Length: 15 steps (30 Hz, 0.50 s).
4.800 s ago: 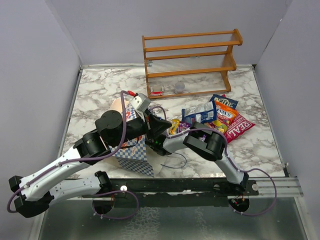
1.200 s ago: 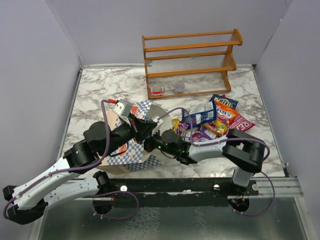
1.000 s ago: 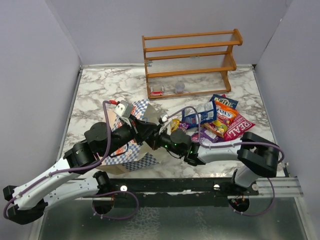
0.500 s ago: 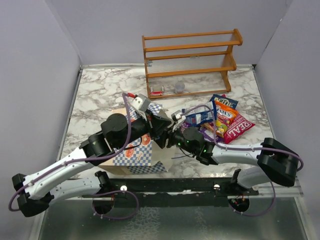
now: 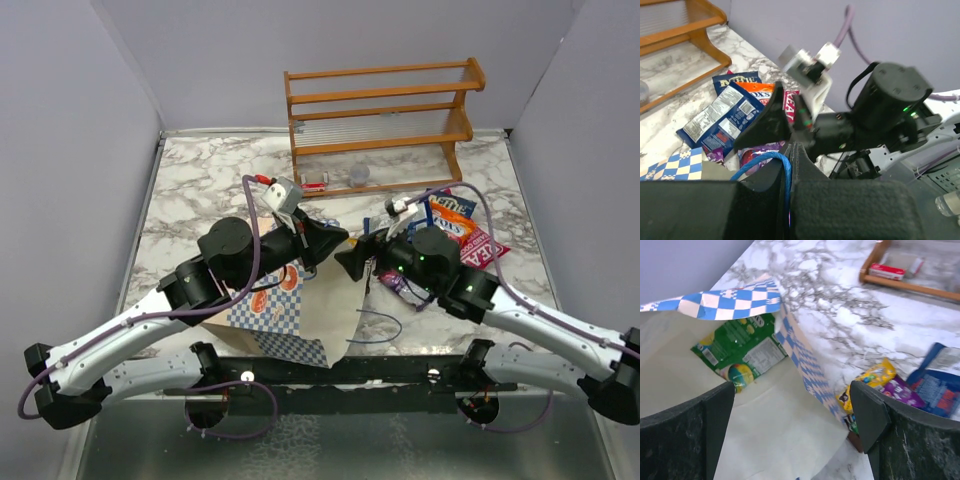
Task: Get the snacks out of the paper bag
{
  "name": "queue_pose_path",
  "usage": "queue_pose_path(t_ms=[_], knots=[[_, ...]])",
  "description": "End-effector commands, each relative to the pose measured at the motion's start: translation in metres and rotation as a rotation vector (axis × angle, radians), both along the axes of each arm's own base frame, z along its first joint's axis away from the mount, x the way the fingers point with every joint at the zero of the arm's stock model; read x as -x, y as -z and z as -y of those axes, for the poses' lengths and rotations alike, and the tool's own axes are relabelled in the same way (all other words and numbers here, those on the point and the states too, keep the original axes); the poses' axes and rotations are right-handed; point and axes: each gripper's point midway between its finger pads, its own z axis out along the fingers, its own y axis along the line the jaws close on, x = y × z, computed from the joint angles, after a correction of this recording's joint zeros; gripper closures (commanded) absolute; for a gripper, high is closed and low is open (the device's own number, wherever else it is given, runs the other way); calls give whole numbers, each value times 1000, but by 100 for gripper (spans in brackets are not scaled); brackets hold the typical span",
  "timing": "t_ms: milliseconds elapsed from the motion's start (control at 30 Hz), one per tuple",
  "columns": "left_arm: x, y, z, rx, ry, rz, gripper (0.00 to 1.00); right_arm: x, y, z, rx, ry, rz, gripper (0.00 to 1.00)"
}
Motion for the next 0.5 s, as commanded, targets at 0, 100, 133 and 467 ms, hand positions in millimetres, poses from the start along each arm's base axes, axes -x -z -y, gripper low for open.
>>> queue_pose_path(t_ms=[0,100,133,467], knots=[[-1,-14,-13,26,-41,38,100,2,26,64,241,174,-99,0],[-2,-16,-19,34,-64,47,100,20,40,74,259,153,-175,0],[-3,-17,-20,34,-71,51,100,28,44,74,248,138,-217,0],[-12,-14,-53,-17,-198,75,100,86,54,78,70,77,-499,0]])
